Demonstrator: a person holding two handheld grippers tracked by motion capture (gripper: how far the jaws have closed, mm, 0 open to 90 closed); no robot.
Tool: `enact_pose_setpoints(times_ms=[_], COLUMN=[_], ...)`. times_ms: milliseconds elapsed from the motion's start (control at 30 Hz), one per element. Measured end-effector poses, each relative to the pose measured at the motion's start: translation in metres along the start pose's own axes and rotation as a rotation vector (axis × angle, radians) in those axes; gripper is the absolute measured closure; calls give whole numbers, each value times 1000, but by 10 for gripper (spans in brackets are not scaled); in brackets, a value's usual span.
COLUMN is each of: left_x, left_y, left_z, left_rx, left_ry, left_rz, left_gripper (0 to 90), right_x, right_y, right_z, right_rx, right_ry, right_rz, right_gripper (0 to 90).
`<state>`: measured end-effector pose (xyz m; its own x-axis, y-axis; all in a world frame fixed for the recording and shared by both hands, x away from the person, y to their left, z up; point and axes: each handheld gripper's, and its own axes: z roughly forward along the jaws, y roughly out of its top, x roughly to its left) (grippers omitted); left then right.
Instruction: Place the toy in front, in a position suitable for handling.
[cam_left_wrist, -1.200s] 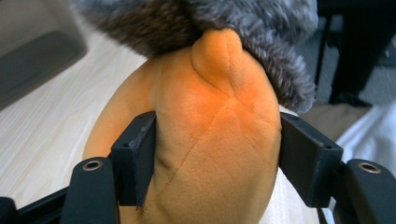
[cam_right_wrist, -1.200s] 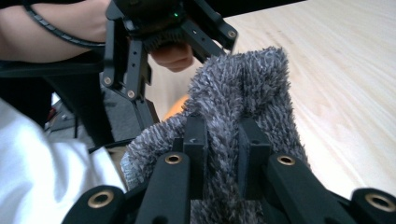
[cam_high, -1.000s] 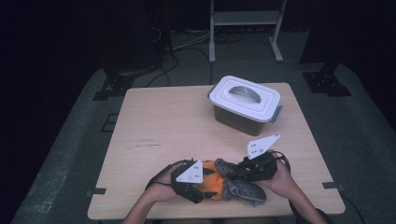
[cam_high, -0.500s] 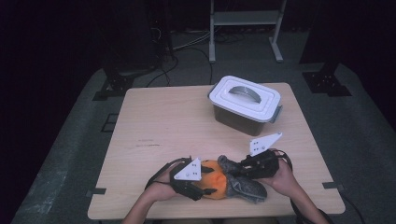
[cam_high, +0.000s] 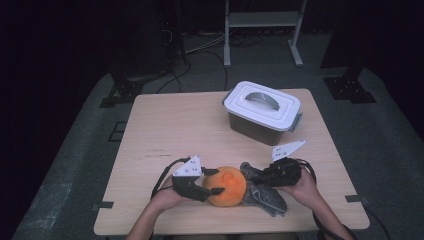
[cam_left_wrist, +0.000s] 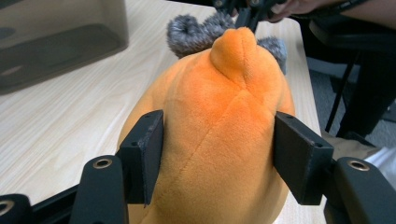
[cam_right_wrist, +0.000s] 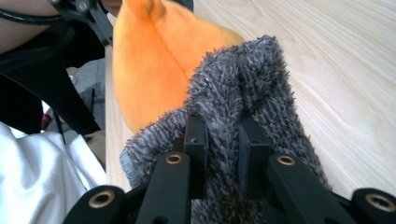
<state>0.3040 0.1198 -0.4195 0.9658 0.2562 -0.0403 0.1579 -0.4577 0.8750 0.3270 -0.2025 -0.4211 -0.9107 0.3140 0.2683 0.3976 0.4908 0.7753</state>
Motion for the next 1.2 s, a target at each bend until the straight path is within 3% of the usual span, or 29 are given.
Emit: enact_pose_setpoints(times_ms=[100, 267, 433, 567, 633, 833, 1033, 1100, 1200], left_x=[2, 7, 8, 8, 7, 1, -2, 1, 4], left_y=[0, -2, -2, -1, 0, 6, 8, 6, -2], left_z=[-1, -2, -2, -1, 0, 6, 7, 9, 14], left_rx=[-6, -24, -30, -33, -27, -25, -21, 5, 4], left_ry=[9, 20, 38, 38, 34, 38, 52, 66, 41], left_rz=[-21, -63, -79, -93, -84, -60, -25, -34, -58], left_gripper=[374, 372, 370, 377, 380, 379, 257, 195, 202], right_x=[1, 15, 12, 10, 14, 28, 22, 18, 13], right_y=[2, 13, 9, 9, 12, 24, 19, 16, 12], right_z=[-1, -8, 2, 0, -3, -6, 0, -3, -5], right_rx=[3, -86, -28, -21, -39, -119, -59, -57, -59], right_ry=[-18, 10, -3, -30, -43, -14, -36, -45, -31], right_rz=[-7, -52, -50, -51, -62, -108, -102, -84, -61], right_gripper=[761, 760, 760, 763, 764, 764, 765, 764, 764])
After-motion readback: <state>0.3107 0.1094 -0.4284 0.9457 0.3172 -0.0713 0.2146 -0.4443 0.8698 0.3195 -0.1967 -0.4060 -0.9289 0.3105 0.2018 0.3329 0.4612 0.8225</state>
